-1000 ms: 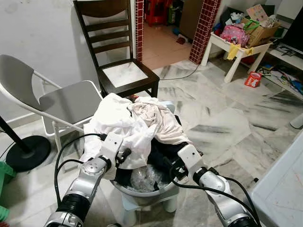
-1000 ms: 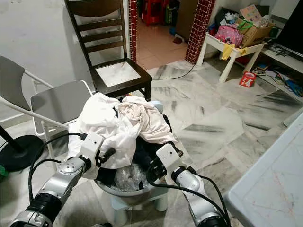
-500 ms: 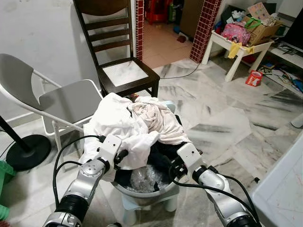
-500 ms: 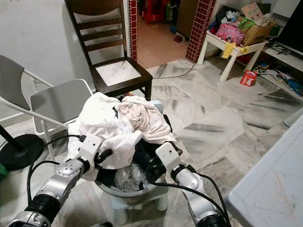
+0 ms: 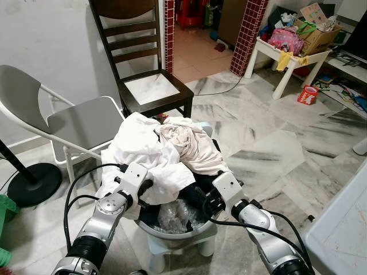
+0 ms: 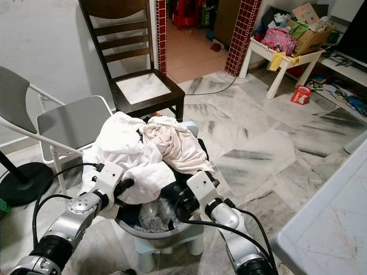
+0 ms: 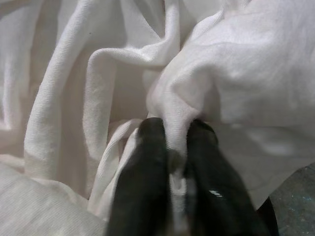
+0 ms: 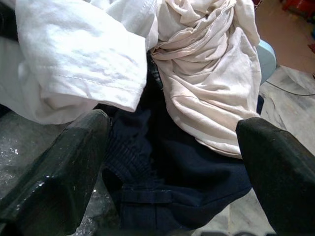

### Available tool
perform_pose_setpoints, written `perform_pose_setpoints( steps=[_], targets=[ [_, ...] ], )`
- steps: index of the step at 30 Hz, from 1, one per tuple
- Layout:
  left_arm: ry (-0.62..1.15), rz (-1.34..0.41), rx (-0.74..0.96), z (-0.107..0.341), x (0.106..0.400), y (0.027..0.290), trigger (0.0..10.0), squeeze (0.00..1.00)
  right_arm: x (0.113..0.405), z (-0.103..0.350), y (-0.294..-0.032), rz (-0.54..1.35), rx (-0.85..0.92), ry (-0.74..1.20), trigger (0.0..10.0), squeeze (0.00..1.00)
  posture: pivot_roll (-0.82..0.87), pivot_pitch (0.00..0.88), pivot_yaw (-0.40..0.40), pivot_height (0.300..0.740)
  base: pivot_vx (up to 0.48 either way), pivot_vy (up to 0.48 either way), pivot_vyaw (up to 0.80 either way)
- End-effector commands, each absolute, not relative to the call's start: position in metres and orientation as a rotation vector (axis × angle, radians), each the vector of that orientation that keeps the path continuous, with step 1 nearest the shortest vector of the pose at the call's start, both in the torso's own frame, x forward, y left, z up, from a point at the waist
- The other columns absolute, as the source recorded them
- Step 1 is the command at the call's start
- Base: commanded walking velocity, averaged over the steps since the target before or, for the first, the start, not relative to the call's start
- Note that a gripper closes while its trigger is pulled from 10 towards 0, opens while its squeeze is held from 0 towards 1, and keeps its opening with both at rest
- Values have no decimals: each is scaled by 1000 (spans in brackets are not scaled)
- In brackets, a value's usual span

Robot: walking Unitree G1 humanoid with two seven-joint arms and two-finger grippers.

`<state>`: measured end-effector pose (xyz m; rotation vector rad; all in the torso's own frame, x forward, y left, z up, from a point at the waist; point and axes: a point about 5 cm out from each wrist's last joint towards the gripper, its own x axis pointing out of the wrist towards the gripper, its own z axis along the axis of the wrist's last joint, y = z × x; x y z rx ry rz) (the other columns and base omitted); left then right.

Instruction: Hang hanger

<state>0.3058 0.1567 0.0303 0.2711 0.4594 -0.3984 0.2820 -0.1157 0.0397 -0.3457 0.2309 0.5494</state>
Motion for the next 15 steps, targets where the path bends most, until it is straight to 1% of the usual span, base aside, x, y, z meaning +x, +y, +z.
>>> perform_pose_setpoints(
  steps=[1,12,15],
  targets=[
    [463,-399,278,30,306,159,0,0,284,40,-119,534,-354,234,10000,0,-26,72,-18,740,0,0,0],
    [445,-390,286,33,307,161,0,0,282,37,-117,554,-344,245,10000,0,-20,68,-18,740,0,0,0],
    [414,-379,281,37,310,162,0,0,278,39,-113,636,-301,249,10000,0,-17,67,-22,740,0,0,0]
  ],
)
